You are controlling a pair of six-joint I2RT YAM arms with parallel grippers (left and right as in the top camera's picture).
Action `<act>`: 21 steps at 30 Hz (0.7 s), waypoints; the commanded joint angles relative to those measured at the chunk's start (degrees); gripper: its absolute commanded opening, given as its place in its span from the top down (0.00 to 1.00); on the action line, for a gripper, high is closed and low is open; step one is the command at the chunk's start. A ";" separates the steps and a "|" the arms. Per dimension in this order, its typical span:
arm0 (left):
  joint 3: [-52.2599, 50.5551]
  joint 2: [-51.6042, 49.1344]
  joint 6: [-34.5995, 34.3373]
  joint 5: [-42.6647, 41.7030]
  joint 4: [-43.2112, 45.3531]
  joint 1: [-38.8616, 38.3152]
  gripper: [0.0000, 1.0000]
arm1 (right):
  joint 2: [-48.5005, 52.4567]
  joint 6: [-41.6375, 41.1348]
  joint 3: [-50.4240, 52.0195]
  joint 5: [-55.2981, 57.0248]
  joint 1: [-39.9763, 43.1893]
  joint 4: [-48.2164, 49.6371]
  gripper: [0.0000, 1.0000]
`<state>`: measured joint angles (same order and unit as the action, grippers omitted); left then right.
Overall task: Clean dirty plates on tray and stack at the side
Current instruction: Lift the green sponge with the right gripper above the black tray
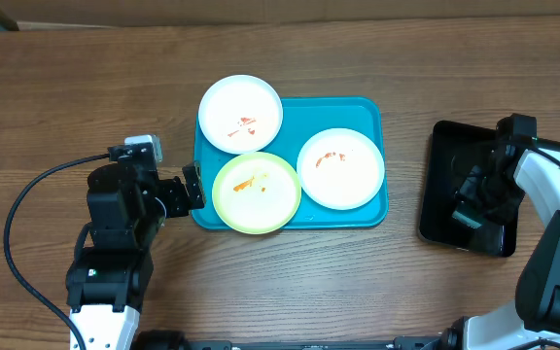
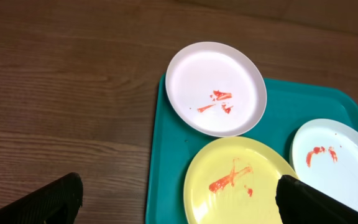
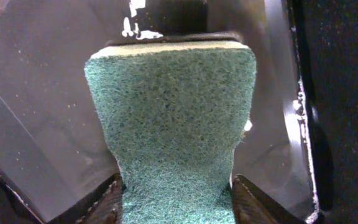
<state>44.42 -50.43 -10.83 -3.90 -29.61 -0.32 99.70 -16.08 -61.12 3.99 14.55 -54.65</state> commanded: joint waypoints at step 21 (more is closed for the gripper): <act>1.53 -0.20 -0.98 0.02 0.04 0.31 0.00 | 0.13 -0.09 0.39 0.09 0.04 -0.31 0.92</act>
<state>44.42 -50.43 -10.83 -3.90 -29.61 -0.32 99.72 -16.05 -61.10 3.88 14.55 -54.98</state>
